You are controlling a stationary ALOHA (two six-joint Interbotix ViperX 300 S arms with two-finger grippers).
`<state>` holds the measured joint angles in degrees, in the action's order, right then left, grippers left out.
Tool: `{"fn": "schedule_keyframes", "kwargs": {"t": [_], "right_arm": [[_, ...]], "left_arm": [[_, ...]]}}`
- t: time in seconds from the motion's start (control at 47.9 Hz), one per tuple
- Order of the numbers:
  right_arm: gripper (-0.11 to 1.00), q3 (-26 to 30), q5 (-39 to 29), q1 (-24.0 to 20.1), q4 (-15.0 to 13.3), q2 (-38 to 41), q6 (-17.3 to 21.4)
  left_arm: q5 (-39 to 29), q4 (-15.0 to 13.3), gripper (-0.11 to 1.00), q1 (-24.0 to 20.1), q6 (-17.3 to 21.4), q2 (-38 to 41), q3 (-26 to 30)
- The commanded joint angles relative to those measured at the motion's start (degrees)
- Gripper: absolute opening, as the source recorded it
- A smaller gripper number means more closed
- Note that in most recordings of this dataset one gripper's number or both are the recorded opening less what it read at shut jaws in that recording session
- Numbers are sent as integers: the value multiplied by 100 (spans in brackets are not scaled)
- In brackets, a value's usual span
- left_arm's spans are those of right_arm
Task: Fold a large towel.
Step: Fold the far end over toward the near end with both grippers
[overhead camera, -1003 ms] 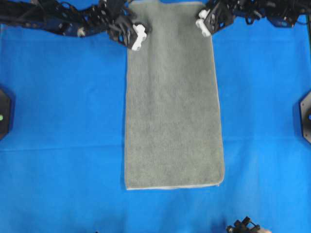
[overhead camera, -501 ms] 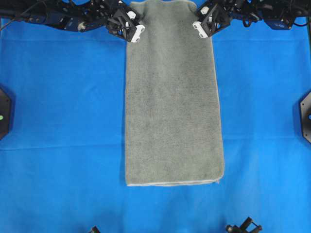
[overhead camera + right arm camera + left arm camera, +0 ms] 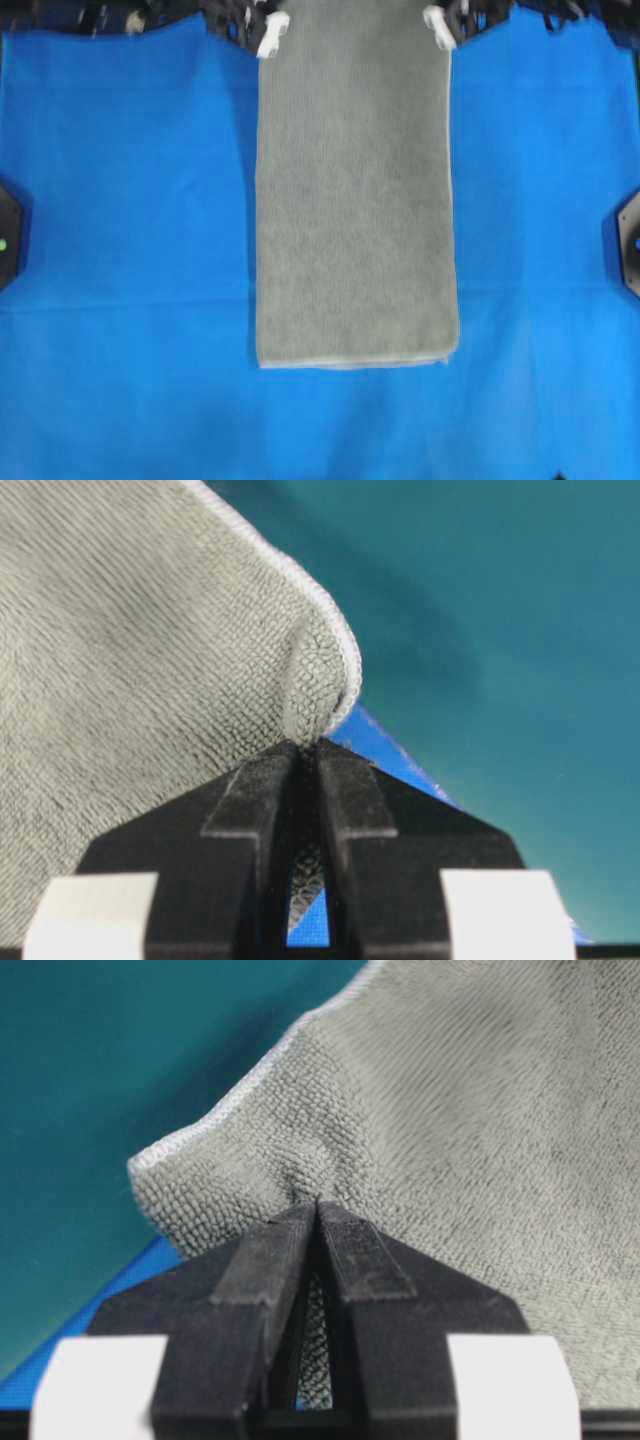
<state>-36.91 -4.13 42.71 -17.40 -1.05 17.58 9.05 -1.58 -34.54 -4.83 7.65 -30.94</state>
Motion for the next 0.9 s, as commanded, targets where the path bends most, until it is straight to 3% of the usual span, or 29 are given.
{"fn": "schedule_keyframes", "kwargs": {"t": [0.0, 0.146, 0.376, 0.647, 0.877], "right_arm": [[7, -35, 26, 18, 18, -316, 26], [7, -246, -18, -202, 70, -606, 44], [7, -932, -211, -1151, 387, -1556, 53], [7, -1846, -387, -2751, 1160, -2575, 53], [7, -2048, -466, -4210, 1670, -2487, 62]], "left_arm": [[35, -9, 1, 9, 9, -220, -26], [35, -9, 1, 264, 9, -404, -167], [62, -18, 1, 1327, -9, -1072, -809], [352, -53, 1, 2830, -53, -1503, -1688], [826, -114, 1, 4104, -79, -1415, -1898]]}}
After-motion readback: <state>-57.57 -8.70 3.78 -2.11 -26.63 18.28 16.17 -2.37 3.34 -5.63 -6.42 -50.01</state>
